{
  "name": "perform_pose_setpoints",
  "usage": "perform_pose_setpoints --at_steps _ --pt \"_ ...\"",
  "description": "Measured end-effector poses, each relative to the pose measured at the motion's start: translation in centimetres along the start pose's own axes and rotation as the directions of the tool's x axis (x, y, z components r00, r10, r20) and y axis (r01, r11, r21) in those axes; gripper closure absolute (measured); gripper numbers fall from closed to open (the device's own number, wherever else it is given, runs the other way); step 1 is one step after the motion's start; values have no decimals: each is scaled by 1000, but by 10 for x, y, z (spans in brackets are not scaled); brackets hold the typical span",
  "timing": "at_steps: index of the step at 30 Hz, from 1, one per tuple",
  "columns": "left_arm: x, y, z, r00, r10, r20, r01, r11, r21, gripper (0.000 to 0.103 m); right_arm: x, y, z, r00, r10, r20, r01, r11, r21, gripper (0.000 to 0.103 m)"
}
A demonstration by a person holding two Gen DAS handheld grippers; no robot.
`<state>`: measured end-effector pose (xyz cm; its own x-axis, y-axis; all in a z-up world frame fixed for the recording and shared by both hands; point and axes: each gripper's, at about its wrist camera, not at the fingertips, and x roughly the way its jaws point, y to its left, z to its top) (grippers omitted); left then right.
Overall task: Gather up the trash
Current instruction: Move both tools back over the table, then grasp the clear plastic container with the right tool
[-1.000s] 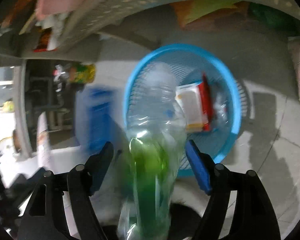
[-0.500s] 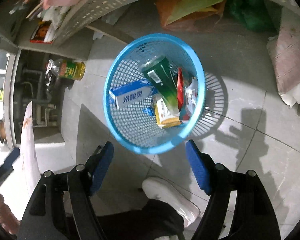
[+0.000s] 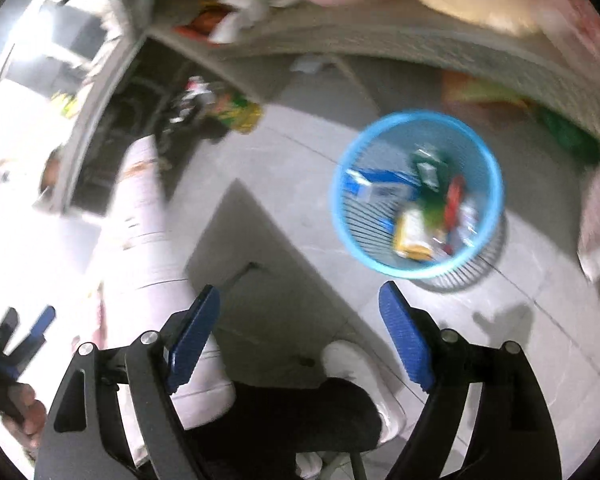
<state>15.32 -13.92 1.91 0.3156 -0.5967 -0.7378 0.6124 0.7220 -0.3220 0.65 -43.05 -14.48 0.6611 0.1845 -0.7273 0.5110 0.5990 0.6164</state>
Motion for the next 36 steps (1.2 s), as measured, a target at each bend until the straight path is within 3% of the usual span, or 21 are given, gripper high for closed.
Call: perform_pose_setpoints --at_steps 3,5,8,10,12,14,15,16,18,21,22,24,26,28,30,32,34,36 --pt "-57 39 -22 990 90 107 -82 993 -79 20 -9 49 0 998 70 10 -69 992 -109 22" --pt "-94 66 -42 973 160 164 -137 980 -146 20 -11 79 -5 995 97 3 -94 979 -182 22" --pt "-137 102 -75 951 224 213 -172 956 -235 20 -8 138 -13 989 144 -32 -146 929 -339 20" --pt "-156 123 -99 944 246 221 -180 943 -281 20 -5 186 -20 978 192 -76 -206 866 -456 19" --pt "-164 141 -119 940 262 218 -185 929 -321 20 -2 231 -27 963 237 -131 -269 785 -558 15" --pt "-169 155 -132 941 263 212 -175 917 -359 20 3 289 -38 935 282 -215 -351 653 -671 11" --pt "-170 160 -137 941 264 213 -172 912 -372 20 8 325 -47 910 302 -284 -410 550 -728 7" --pt "-170 164 -139 940 265 217 -169 909 -381 20 12 346 -53 894 304 -329 -442 480 -758 7" --pt "-173 173 -143 935 268 234 -161 905 -393 20 29 405 -75 886 246 -393 -456 307 -835 6" --pt "-176 176 -147 927 260 270 -142 910 -389 20 62 474 -112 854 105 -509 -516 56 -855 6" --pt "-178 178 -148 926 257 275 -138 912 -386 20 73 490 -122 842 56 -536 -537 -6 -844 6" --pt "-183 181 -151 923 258 285 -140 916 -377 20 94 525 -145 841 -29 -540 -539 -137 -831 6" --pt "-184 185 -153 924 252 287 -133 917 -377 20 111 543 -163 826 -110 -553 -562 -224 -796 7" --pt "-183 190 -156 929 235 287 -115 918 -380 20 134 559 -188 784 -257 -565 -621 -295 -726 7" --pt "-181 197 -158 930 236 281 -119 919 -377 20 151 566 -201 753 -350 -557 -656 -324 -682 6" --pt "-181 201 -160 932 237 272 -125 920 -372 20 172 570 -220 726 -448 -522 -678 -337 -653 6" --pt "-180 205 -161 934 231 272 -120 921 -370 20 192 573 -232 719 -506 -476 -677 -356 -644 7" --pt "-181 209 -162 935 219 281 -104 922 -373 20 205 573 -242 689 -563 -458 -701 -354 -619 6"
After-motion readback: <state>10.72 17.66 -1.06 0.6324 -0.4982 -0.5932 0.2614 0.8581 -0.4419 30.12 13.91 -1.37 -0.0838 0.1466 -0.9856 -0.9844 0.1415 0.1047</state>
